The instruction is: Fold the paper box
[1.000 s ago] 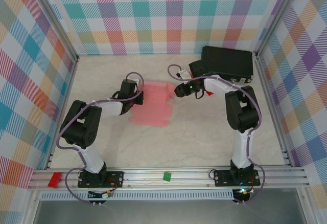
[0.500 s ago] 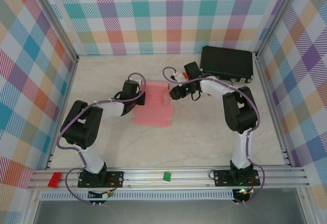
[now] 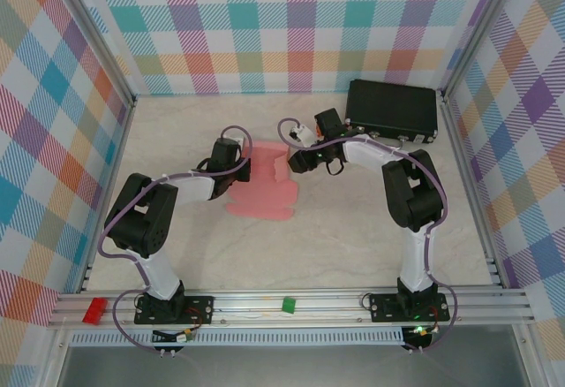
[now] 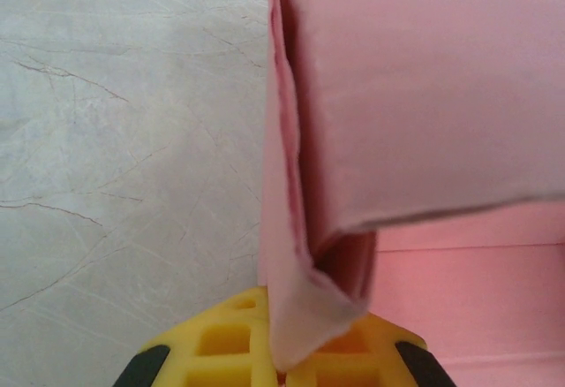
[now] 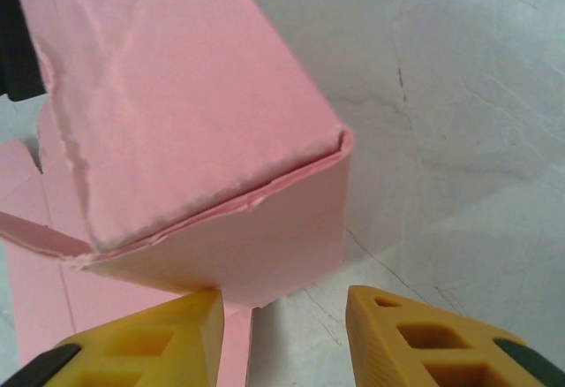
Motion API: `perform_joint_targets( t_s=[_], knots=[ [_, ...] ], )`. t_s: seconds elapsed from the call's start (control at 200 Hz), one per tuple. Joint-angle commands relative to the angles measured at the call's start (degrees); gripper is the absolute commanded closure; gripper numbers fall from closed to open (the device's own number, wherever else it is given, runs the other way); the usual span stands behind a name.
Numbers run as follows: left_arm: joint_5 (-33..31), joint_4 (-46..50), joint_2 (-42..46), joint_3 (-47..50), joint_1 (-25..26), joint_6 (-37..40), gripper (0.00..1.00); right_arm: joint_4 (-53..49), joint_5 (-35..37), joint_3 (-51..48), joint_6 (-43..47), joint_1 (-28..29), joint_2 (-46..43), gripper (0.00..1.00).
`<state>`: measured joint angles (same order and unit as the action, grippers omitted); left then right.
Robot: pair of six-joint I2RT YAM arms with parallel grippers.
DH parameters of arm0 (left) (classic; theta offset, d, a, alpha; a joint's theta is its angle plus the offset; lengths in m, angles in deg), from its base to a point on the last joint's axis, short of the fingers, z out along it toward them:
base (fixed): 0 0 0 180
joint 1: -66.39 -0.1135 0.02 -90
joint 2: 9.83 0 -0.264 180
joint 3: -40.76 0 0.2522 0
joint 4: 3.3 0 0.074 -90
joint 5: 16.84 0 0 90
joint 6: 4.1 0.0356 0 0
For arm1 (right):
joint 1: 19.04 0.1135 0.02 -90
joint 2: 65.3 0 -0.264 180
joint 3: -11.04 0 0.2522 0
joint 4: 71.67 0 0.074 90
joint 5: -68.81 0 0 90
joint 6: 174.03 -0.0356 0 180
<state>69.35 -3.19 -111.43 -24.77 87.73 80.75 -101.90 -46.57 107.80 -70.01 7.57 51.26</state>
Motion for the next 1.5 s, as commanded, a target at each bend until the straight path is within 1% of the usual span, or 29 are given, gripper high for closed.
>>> perform_joint_targets(
  t_s=[0.0,0.21,0.29,0.415,0.585,0.695,0.725,0.795,0.87,0.995,1.285,1.39,1.495],
  knots=[
    [0.4,-0.1,0.4,0.5,0.7,-0.8,1.0,0.7,-5.1,-0.1,2.5,0.5,0.3,0.6],
    [-0.3,0.4,0.2,0.3,0.7,-1.0,1.0,-4.0,-8.3,1.2,5.6,0.5,0.4,0.67],
    [-0.8,0.7,0.1,0.2,0.7,-1.2,1.0,-4.8,-9.8,1.5,6.4,0.5,0.4,0.72],
    [-0.9,1.0,-0.1,0.1,0.7,-1.4,1.0,-5.4,-12.4,1.4,7.5,0.5,0.4,0.76],
    [-1.3,1.5,-0.2,0.0,0.7,-1.4,1.0,-5.9,-13.0,1.3,9.4,0.5,0.0,0.75],
    [-1.1,1.5,-0.1,0.0,0.7,-1.4,1.0,-4.8,-10.8,1.4,8.6,0.5,0.3,0.73],
    [-1.0,1.5,0.0,0.0,0.7,-1.4,1.0,-4.0,-9.4,1.4,7.8,0.5,0.3,0.71],
    [-0.9,1.5,0.1,0.0,0.7,-1.4,1.0,-2.2,-6.1,1.1,6.6,0.5,0.4,0.72],
    [-0.6,1.4,0.2,0.0,0.7,-1.3,1.0,-0.7,-3.3,1.0,5.5,0.5,0.6,0.7],
    [-0.1,1.5,0.1,0.0,0.7,-1.2,1.0,0.2,-1.7,1.1,4.9,0.5,0.4,0.7],
    [0.0,1.5,0.0,0.0,0.7,-1.1,1.0,0.6,-2.1,-0.7,5.5,0.5,-1.8,0.68],
    [0.2,1.6,-0.2,-0.1,0.7,-1.1,1.0,2.7,1.8,-2.3,4.7,0.5,-2.6,0.67],
    [0.3,1.6,-0.3,-0.2,0.7,-1.1,1.0,4.0,5.6,-2.7,4.0,0.5,-2.3,0.65]
  ],
)
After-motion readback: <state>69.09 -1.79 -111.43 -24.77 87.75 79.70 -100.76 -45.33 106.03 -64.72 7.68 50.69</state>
